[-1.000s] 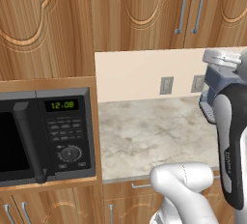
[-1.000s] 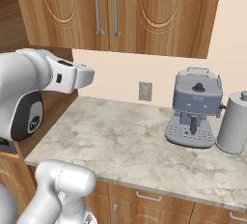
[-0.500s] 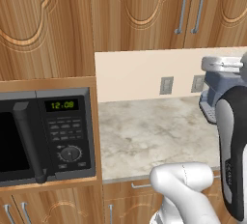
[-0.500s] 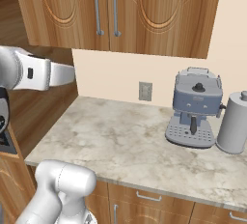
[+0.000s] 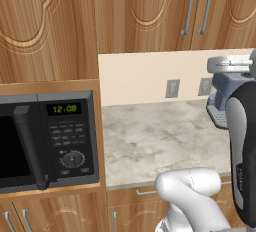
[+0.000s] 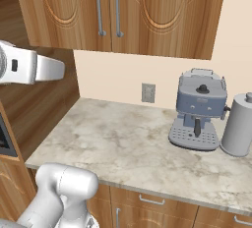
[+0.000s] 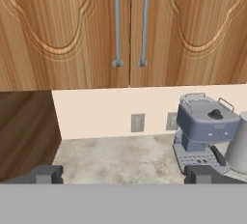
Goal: Close all open cabinet doors.
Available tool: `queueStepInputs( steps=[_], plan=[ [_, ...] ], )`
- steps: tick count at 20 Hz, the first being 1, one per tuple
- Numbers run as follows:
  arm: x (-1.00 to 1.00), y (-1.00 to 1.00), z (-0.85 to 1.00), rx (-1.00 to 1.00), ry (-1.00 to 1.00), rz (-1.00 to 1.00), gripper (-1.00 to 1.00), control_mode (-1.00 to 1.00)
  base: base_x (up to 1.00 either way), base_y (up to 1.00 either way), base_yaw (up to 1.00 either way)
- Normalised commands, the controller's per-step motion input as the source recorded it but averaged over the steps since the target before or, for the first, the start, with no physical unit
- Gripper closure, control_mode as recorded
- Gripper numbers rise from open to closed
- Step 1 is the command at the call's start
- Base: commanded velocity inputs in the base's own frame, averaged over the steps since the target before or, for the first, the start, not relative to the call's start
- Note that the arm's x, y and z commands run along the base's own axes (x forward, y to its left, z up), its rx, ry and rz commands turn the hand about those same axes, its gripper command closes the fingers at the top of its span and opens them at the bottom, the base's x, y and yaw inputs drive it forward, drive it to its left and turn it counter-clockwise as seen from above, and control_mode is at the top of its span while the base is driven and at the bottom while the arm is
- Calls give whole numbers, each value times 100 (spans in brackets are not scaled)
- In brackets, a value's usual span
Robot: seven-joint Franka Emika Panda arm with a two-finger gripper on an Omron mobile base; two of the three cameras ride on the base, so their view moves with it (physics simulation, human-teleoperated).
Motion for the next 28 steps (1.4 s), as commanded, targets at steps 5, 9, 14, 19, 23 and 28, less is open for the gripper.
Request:
queueStepInputs(
  steps=[5, 9, 14, 19, 23, 28],
  plan=[
    [-22, 1, 0, 0, 0, 0, -100, -100, 0, 0, 0],
    [-19, -1, 0, 0, 0, -1, -100, -100, 0, 0, 0],
    [-23, -16, 0, 0, -3, -3, -100, -100, 0, 0, 0],
    [-16, -18, 0, 0, -5, 0, -100, -100, 0, 0, 0],
    [9, -4, 0, 0, 0, 0, -100, -100, 0, 0, 0],
    [6, -1, 0, 0, 0, 0, -100, -100, 0, 0, 0]
  ],
)
